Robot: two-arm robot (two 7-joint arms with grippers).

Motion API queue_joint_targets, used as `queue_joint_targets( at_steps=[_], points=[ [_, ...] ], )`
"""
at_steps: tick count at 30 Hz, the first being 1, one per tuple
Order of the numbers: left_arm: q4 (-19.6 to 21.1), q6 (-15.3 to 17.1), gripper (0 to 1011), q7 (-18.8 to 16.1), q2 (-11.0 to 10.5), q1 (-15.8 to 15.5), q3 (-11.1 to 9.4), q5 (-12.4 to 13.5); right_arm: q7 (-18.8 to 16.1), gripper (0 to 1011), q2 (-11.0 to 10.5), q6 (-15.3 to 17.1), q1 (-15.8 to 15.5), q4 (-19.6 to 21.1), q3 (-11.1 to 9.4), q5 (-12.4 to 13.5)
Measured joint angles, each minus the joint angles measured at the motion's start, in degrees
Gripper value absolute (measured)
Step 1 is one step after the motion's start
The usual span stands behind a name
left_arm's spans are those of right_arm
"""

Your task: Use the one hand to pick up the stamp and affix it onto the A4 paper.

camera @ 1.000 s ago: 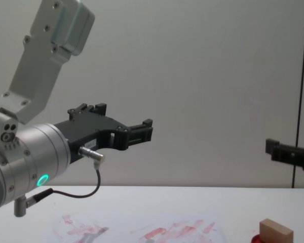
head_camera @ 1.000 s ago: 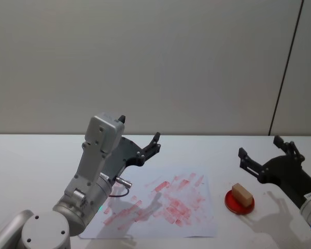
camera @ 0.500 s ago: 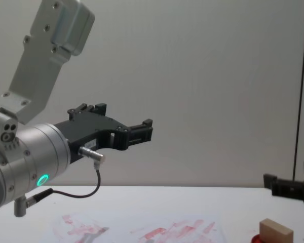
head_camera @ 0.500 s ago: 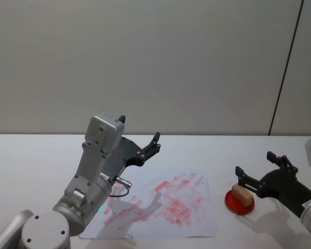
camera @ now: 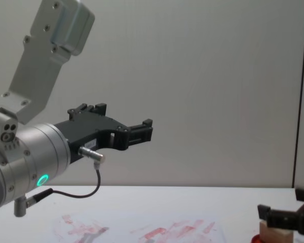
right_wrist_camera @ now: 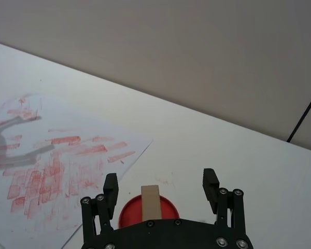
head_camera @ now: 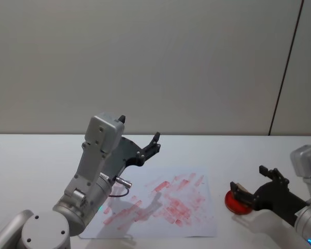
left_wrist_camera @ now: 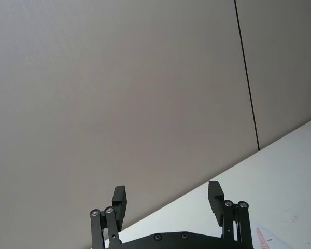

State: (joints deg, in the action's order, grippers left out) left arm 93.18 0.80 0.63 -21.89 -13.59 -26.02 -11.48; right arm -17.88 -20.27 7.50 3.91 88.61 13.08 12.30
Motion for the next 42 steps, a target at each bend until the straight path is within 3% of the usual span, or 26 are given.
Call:
queue_joint_targets(
  at_steps=[20, 30, 42],
  points=[
    [0.0, 0.0, 1003, 0.0, 0.0, 0.0, 0.0, 0.0, -2.0, 988, 0.9, 0.6, 1.3, -4.1, 1.3, -3.3],
    [0.0, 0.0, 1002, 0.0, 0.0, 0.0, 0.0, 0.0, -2.4, 737, 1.5, 1.0, 2.1, -5.9, 1.8, -4.2],
    [0.0, 0.0, 1002, 0.0, 0.0, 0.0, 0.0, 0.0, -2.7, 340, 2.1, 0.9, 3.2, -7.8, 2.1, -5.0]
  ],
)
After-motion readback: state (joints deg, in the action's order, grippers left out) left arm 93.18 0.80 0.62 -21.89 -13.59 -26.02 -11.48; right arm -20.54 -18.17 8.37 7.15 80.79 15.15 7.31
